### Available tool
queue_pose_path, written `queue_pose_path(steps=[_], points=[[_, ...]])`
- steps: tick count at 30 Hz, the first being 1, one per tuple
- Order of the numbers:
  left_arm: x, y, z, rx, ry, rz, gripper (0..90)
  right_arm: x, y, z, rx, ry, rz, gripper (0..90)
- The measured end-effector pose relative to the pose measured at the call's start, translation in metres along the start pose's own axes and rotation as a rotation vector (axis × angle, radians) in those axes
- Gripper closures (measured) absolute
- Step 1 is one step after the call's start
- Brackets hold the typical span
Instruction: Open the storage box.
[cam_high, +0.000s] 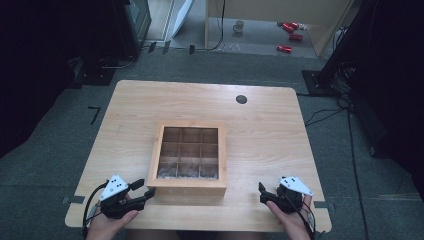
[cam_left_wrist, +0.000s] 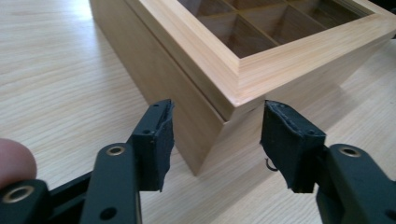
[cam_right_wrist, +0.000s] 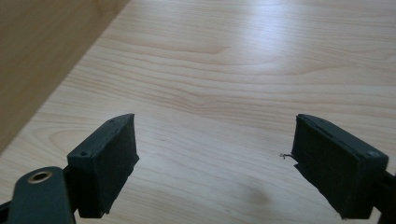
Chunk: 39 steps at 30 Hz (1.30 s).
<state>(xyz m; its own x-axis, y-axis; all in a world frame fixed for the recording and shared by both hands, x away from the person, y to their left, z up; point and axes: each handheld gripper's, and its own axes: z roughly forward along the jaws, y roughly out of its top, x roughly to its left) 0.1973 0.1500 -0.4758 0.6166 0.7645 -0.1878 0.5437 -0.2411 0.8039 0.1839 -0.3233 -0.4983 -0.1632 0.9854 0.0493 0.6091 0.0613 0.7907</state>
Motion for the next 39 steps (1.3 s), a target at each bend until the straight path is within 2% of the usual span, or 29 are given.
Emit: queue_pose_path(steps=[3, 6, 7, 8, 12, 13, 14, 18, 20, 29, 35, 39], points=[[-0.005, -0.001, 0.006, 0.03, 0.012, 0.028, 51.3, 0.014, 0.002, 0.001, -0.007, 0.041, -0.018, 14.3], [-0.006, -0.001, 0.009, 0.038, 0.01, 0.026, 51.2, 0.021, 0.004, 0.001, -0.01, 0.069, -0.017, 14.3], [-0.005, -0.002, 0.01, 0.038, 0.009, 0.022, 50.3, 0.029, 0.005, 0.001, -0.014, 0.101, -0.01, 14.3], [-0.005, -0.002, 0.01, 0.038, 0.009, 0.022, 50.2, 0.029, 0.005, 0.001, -0.014, 0.101, -0.01, 14.3], [-0.006, -0.002, 0.01, 0.037, 0.012, 0.025, 50.3, 0.047, 0.008, 0.0, -0.024, 0.184, -0.004, 14.3], [-0.006, -0.001, 0.01, 0.036, 0.014, 0.026, 50.2, 0.055, 0.009, 0.0, -0.025, 0.22, -0.008, 14.3], [-0.006, -0.001, 0.01, 0.036, 0.014, 0.026, 50.0, 0.055, 0.009, 0.0, -0.025, 0.22, -0.008, 14.3], [-0.006, 0.0, 0.007, 0.007, 0.005, 0.014, 49.3, 0.072, 0.01, -0.002, -0.035, 0.292, -0.037, 14.2], [-0.007, 0.002, 0.006, 0.012, 0.01, 0.02, 50.1, 0.081, 0.01, -0.004, -0.044, 0.332, -0.051, 14.3], [-0.01, 0.003, 0.005, 0.004, 0.035, 0.046, 50.6, 0.099, 0.008, 0.002, -0.034, 0.358, -0.08, 14.3], [-0.011, 0.004, 0.004, -0.008, 0.037, 0.051, 50.6, 0.103, 0.01, 0.004, -0.048, 0.385, -0.054, 14.3], [-0.011, 0.006, 0.003, -0.018, 0.035, 0.054, 50.7, 0.104, 0.011, 0.005, -0.053, 0.371, -0.055, 15.3]])
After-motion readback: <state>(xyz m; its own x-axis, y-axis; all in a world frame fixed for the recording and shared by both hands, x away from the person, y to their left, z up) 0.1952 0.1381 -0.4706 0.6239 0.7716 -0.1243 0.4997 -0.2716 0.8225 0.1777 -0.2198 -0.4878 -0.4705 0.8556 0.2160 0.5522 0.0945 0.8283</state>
